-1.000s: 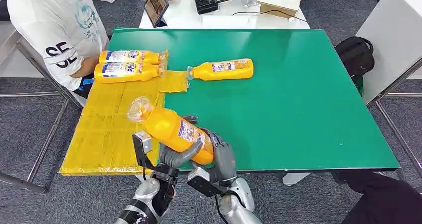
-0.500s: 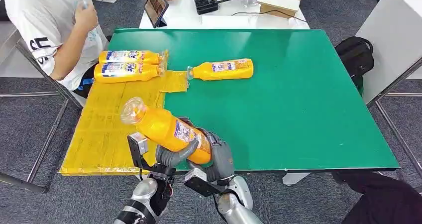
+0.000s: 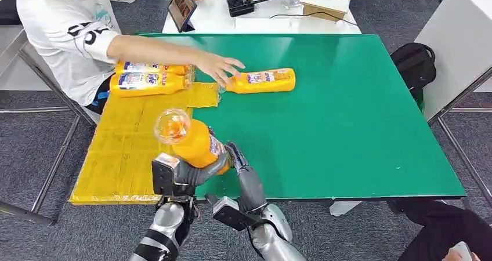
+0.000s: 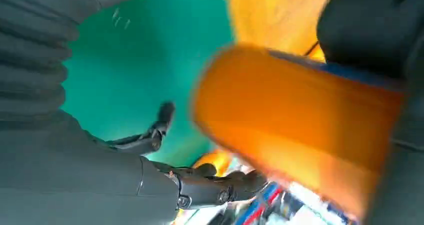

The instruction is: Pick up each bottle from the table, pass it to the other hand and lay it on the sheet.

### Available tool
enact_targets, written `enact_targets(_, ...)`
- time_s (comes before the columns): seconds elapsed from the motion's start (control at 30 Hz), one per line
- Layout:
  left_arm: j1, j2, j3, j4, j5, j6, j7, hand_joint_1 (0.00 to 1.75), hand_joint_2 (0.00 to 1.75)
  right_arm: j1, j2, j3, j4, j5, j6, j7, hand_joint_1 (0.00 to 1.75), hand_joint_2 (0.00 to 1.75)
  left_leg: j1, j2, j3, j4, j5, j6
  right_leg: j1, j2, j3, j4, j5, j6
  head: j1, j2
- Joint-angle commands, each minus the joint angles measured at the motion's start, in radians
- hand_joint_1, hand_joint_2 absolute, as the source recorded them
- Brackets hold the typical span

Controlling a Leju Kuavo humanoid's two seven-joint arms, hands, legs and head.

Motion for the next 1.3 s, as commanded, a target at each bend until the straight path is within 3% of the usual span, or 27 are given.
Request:
enact_targets(0.03,-0.273,0.108,0.23,0.329,-0.185,0.313,0.001,1.75,1.75,0.056,-0.043,0.077,-0.319,-0.126,0.127,-0.019,0.0,0.0,0.0,-0.001,0.002,-0.001,0.001,0.0,0.0,-0.001,0.002,0.0,0.0,-0.002,0.0,0.0)
enact_targets(0.17,-0.344,0.13,0.347,0.489,-0.286,0.365,0.001,1.75,1.75,0.065,-0.052,0.057,-0.346,-0.158,0.134,-0.028,0.0,0.0,0.001,0.002,0.005,-0.001,0.0,0.0,0.001,0.001,0.005,0.0,0.0,-0.003,0.0,0.0)
enact_targets(0.23,-0.363,0.111,0.486,0.525,-0.455,0.365,0.001,1.75,1.75,0.072,-0.053,0.05,-0.365,-0.178,0.122,-0.034,0.0,0.0,0.001,0.002,0.007,-0.001,0.0,0.001,0.002,0.0,0.006,0.0,0.0,-0.004,0.0,0.0)
enact_targets(0.33,-0.369,0.079,0.718,0.478,-0.896,0.365,0.075,1.75,1.75,0.093,-0.07,0.072,-0.461,-0.243,0.037,-0.034,0.0,0.0,0.001,0.002,0.005,-0.001,0.0,0.0,0.001,0.001,0.004,0.0,0.0,-0.003,0.0,0.0)
enact_targets(0.4,-0.368,0.082,0.77,0.448,-1.177,0.365,0.173,1.75,1.75,0.105,-0.082,0.086,-0.529,-0.294,-0.022,-0.034,0.0,0.0,0.001,0.003,0.004,0.001,-0.001,0.0,0.002,0.001,0.004,0.001,-0.001,-0.003,0.0,0.0)
enact_targets(0.43,-0.366,0.097,0.756,0.447,-1.247,0.365,0.209,1.75,1.75,0.109,-0.084,0.085,-0.555,-0.299,-0.04,-0.034,0.0,0.0,0.001,0.001,0.002,0.0,0.001,0.0,0.001,0.0,0.001,0.001,0.0,-0.002,0.0,0.0)
enact_targets(0.5,-0.363,0.159,0.601,0.479,-1.38,0.365,0.383,1.75,1.75,0.115,-0.093,0.098,-0.605,-0.341,-0.086,-0.034,0.0,0.0,0.0,0.002,0.002,0.0,0.0,0.0,0.001,0.001,0.002,0.001,0.0,-0.003,0.0,0.0)
enact_targets(0.57,-0.41,0.282,0.225,0.636,-1.38,0.365,0.637,1.75,1.75,0.118,-0.096,0.093,-0.668,-0.387,-0.128,-0.034,0.0,0.0,0.0,0.0,0.002,-0.001,0.001,0.0,0.001,-0.001,0.002,0.001,-0.001,-0.003,0.0,0.0)
enact_targets(0.63,-0.47,0.314,0.075,0.772,-1.38,0.365,0.721,1.75,1.75,0.114,-0.097,0.081,-0.694,-0.421,-0.142,-0.034,0.0,0.0,0.0,-0.003,0.001,0.0,0.002,-0.001,0.001,-0.005,0.001,0.002,-0.001,-0.003,0.0,0.0)
enact_targets(0.93,-0.47,0.314,0.075,0.772,-1.38,0.365,0.721,1.75,1.75,0.114,-0.097,0.081,-0.694,-0.421,-0.142,-0.034,0.0,0.0,0.001,0.002,0.004,0.0,0.0,0.0,0.002,0.001,0.003,0.001,0.001,-0.006,0.0,0.0)
enact_targets(1.03,-0.518,0.326,-0.013,0.871,-1.38,0.355,0.759,1.75,1.75,0.109,-0.096,0.074,-0.686,-0.433,-0.139,-0.034,0.0,0.0,0.001,0.001,0.004,0.0,0.001,-0.001,0.002,-0.001,0.003,0.002,0.0,-0.006,0.0,0.0)
enact_targets(1.3,-0.521,0.335,0.01,0.906,-1.371,0.277,0.734,1.75,1.75,0.106,-0.091,0.053,-0.645,-0.443,-0.115,-0.034,0.0,0.0,0.001,0.001,0.002,0.0,0.001,-0.001,0.002,0.0,0.001,0.002,0.002,-0.005,0.0,0.0)
